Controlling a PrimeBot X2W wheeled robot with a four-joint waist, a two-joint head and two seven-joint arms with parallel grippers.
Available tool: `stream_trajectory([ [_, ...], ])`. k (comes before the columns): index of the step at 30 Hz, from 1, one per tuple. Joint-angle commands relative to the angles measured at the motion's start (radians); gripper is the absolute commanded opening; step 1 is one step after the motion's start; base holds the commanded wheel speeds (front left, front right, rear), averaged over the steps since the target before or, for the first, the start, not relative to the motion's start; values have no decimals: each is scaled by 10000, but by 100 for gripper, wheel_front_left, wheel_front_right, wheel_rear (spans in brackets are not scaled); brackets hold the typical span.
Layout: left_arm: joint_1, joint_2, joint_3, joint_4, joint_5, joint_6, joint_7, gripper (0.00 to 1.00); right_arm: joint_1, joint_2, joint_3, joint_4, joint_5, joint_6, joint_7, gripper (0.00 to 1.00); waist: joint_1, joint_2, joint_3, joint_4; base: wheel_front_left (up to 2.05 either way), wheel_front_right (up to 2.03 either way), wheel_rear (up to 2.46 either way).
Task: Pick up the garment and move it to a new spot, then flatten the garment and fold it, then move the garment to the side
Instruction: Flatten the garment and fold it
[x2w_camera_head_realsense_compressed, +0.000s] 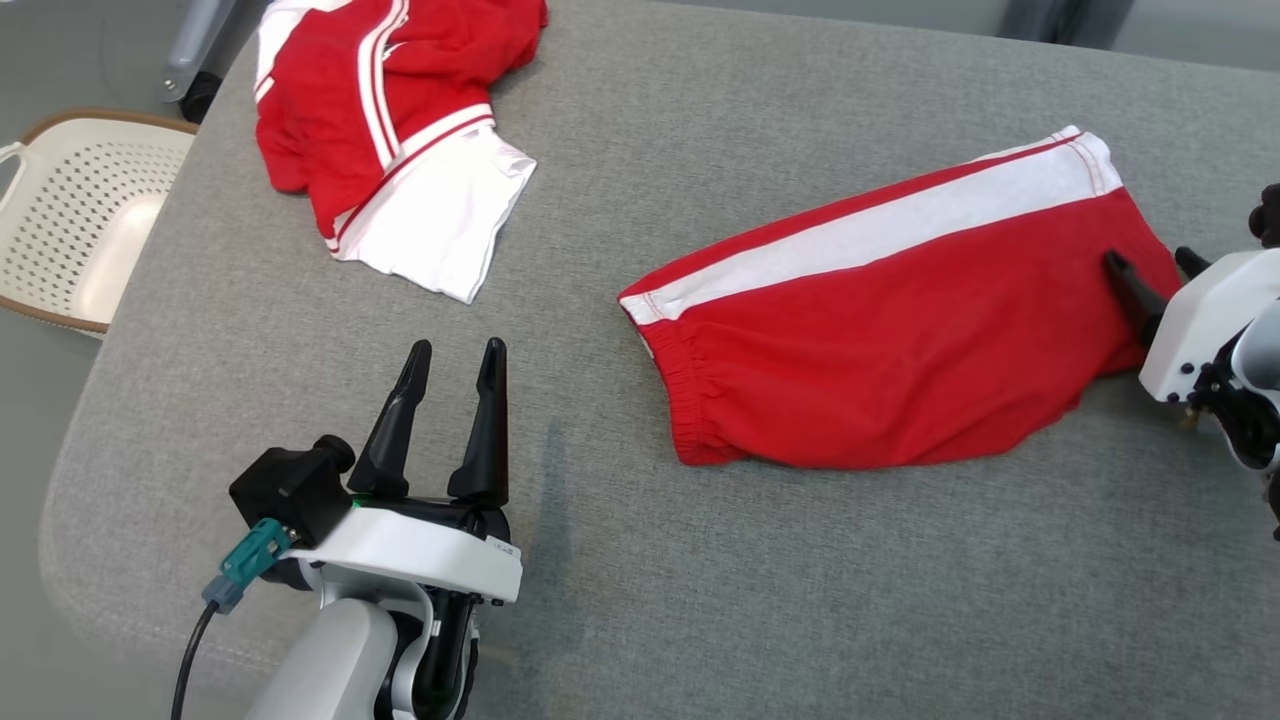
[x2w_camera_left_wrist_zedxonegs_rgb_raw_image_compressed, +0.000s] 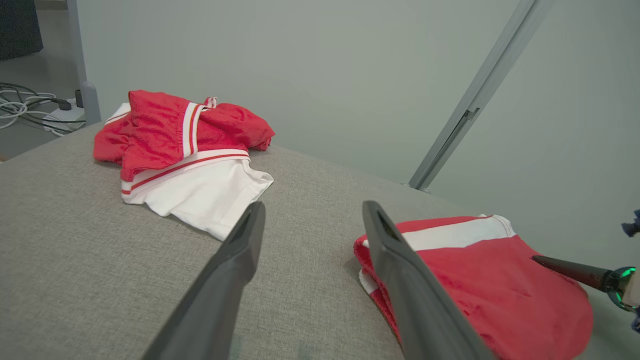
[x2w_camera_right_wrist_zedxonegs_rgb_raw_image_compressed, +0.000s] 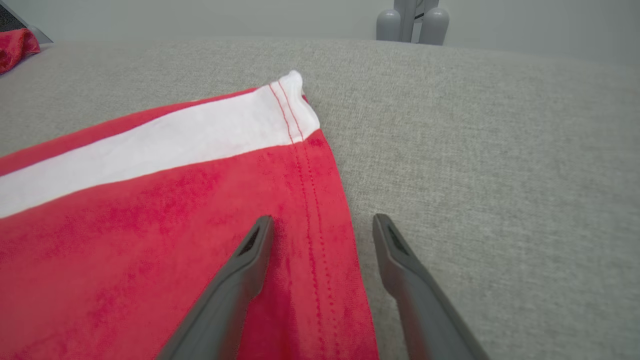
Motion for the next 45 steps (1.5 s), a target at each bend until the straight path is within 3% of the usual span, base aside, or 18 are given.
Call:
stream_trajectory([
  [1, 82, -14, 99, -21, 164, -31, -15, 100, 44, 29, 35, 134, 24, 5, 64, 100, 0, 0, 1, 66, 0, 0, 0],
  [8, 261, -149, 530, 251, 776, -280, -16, 100, 13, 278, 185, 672, 193, 5, 421, 100, 0, 0, -17, 250, 0, 0, 0],
  [9, 263, -177, 601, 298, 845, -297, -16, 100, 1, 315, 211, 735, 213, 6, 463, 93, 0, 0, -24, 254, 0, 0, 0],
  [11, 282, -182, 711, 419, 1042, -328, -14, 100, 7, 385, 247, 822, 257, 6, 550, 49, 0, 0, -39, 248, 0, 0, 0],
  [13, 287, -217, 800, 516, 1205, -379, -16, 100, -3, 436, 284, 862, 305, 5, 573, 35, 0, 0, -52, 224, 0, 0, 0],
  [14, 286, -233, 836, 573, 1291, -403, -16, 100, -10, 446, 305, 883, 310, 5, 572, 33, 0, 0, -61, 209, 0, 0, 0],
  [16, 277, -255, 911, 659, 1448, -462, -16, 100, -20, 467, 322, 895, 375, 3, 492, 4, 0, 0, -82, 167, 0, 0, 0],
  [17, 277, -257, 937, 717, 1547, -476, -16, 100, -16, 478, 329, 881, 401, 3, 429, 0, 0, 0, -99, 134, 0, 0, 0],
  [28, 457, -324, 1249, 1178, 2092, -637, -16, 100, 466, 419, 347, 441, 859, 3, -412, 0, 0, 0, -512, -503, 0, 0, 0],
  [45, 1089, -288, 1164, 1714, 2245, -862, 22, 100, 3005, 82, -98, -633, 2278, 3, -2000, 0, 0, 0, -1943, -2137, 0, 0, 0],
])
